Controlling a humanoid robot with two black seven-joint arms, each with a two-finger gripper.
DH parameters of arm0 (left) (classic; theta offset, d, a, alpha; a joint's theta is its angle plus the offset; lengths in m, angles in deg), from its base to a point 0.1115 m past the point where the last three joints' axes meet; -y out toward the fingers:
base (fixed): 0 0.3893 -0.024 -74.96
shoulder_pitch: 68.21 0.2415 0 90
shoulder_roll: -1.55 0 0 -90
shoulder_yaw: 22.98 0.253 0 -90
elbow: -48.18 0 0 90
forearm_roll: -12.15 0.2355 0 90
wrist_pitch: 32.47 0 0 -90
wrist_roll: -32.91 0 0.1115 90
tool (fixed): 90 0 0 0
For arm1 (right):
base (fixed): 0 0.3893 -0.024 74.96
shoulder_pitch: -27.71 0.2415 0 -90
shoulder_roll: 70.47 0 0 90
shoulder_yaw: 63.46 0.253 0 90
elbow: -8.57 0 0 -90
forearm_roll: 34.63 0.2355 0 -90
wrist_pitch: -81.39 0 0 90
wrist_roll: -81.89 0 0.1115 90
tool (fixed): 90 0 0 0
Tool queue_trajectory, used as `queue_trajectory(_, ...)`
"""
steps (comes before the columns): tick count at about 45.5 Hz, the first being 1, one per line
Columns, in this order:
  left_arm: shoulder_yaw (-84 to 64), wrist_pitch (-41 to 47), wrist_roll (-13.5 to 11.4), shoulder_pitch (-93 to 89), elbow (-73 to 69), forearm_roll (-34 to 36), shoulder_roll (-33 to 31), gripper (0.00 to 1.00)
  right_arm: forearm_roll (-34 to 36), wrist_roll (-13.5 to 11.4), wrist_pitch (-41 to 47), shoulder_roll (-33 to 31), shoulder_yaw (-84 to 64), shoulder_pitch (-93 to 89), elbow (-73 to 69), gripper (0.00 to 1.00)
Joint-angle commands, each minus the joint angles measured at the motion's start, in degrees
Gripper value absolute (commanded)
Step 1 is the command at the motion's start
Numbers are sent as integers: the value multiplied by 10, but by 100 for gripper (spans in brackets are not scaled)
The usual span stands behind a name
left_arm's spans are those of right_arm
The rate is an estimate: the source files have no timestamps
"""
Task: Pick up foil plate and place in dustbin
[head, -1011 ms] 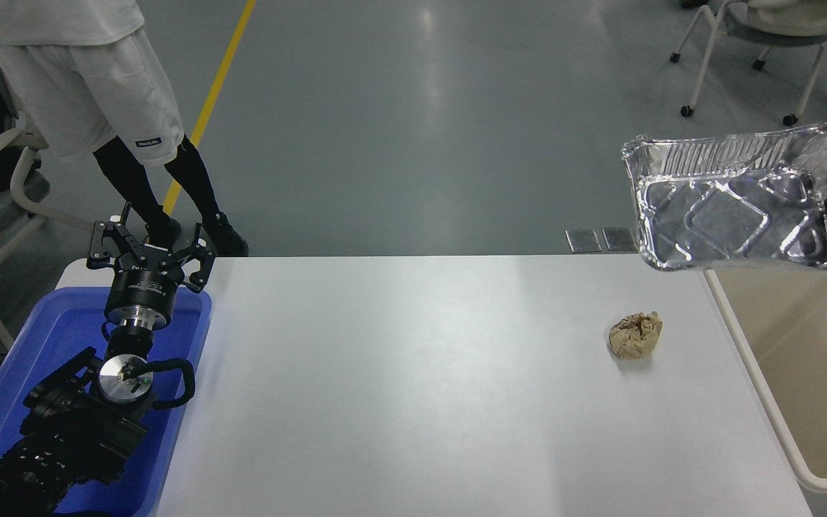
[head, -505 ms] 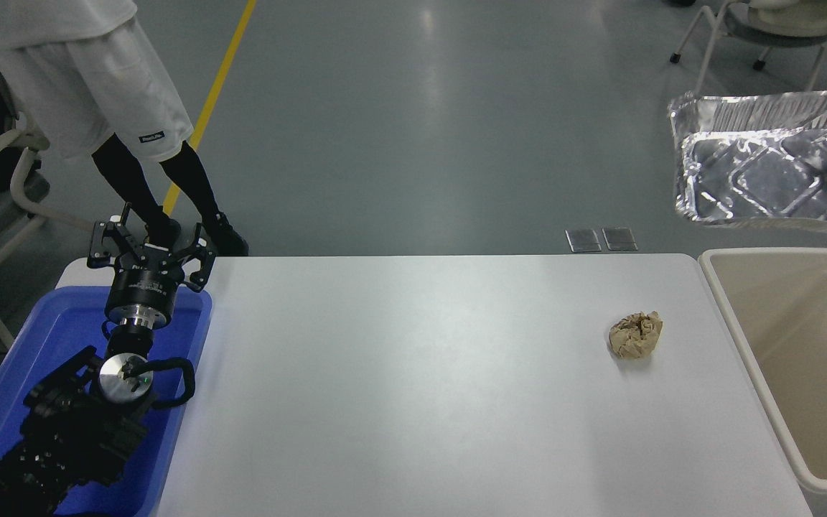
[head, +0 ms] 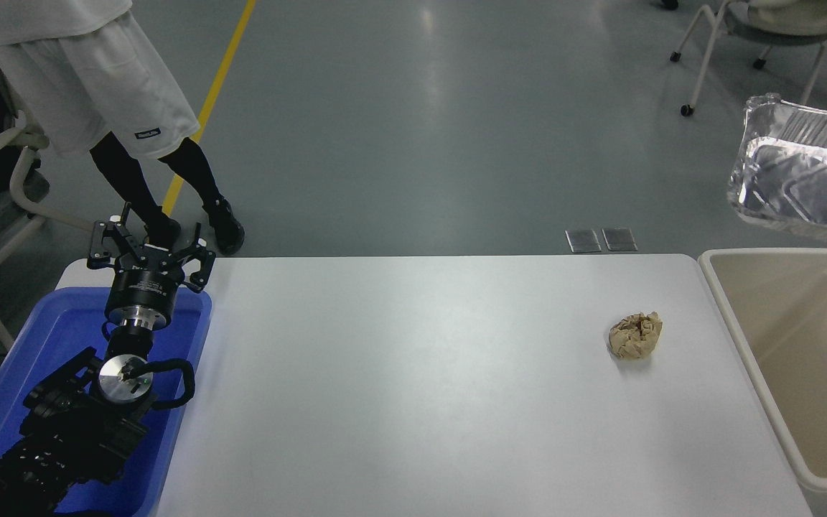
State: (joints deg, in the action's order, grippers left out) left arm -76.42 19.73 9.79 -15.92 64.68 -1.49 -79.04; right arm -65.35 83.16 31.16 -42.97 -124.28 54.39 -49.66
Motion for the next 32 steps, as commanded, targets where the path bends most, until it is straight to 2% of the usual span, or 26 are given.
queue_trajectory(1, 0, 0, 0, 0, 0, 0, 1, 99, 44, 0, -129, -17, 88, -168, 22, 0)
queue_trajectory(11, 0, 0, 0, 0, 0, 0, 0, 99, 73, 0, -250, -10, 173, -310, 51, 0)
queue_trajectory(32, 0, 0, 0, 0, 0, 0, 0, 99, 95, 0, -297, 71, 453, -607, 224, 0)
